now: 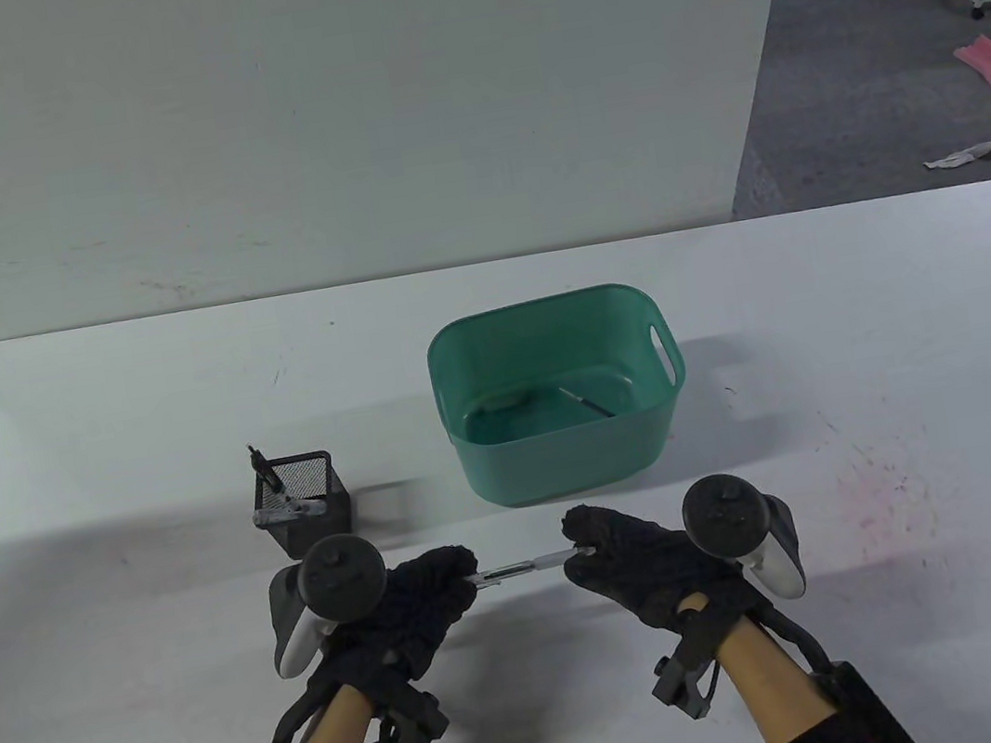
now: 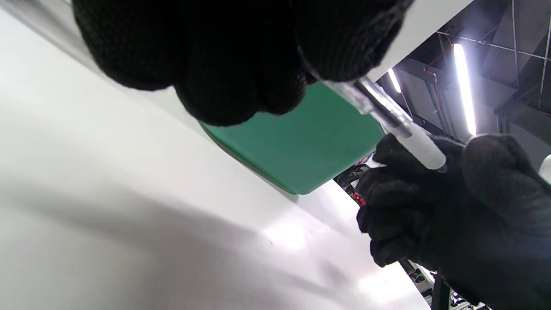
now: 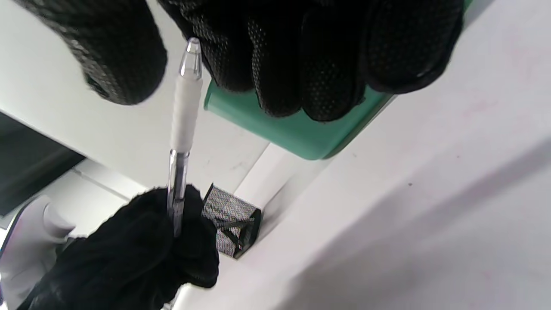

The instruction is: Disassemble pens into components

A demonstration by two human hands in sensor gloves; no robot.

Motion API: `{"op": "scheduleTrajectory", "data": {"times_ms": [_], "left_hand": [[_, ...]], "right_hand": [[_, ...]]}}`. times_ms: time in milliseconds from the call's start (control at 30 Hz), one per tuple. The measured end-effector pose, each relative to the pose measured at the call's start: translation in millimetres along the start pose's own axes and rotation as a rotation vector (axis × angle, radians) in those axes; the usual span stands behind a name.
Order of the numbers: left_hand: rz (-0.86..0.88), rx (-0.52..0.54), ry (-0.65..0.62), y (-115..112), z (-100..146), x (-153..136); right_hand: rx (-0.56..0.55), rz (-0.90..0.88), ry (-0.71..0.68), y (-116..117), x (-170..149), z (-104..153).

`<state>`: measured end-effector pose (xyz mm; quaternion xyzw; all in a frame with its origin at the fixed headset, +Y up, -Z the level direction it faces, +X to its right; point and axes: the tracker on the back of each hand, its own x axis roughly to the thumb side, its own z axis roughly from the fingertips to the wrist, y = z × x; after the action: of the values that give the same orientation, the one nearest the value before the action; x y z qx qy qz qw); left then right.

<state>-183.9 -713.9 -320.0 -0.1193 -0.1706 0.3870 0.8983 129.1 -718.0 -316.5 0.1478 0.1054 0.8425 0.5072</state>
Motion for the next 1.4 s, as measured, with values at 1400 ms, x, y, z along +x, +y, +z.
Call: {"op": "scheduleTrajectory", "data": {"times_ms": [1400], "left_hand": [[0.104,-0.052,0.041,-3.6,-1.7,-5.4]], "right_hand": [[-0.023,0.023,0.028,-2.2,6.2,0.0]]}}
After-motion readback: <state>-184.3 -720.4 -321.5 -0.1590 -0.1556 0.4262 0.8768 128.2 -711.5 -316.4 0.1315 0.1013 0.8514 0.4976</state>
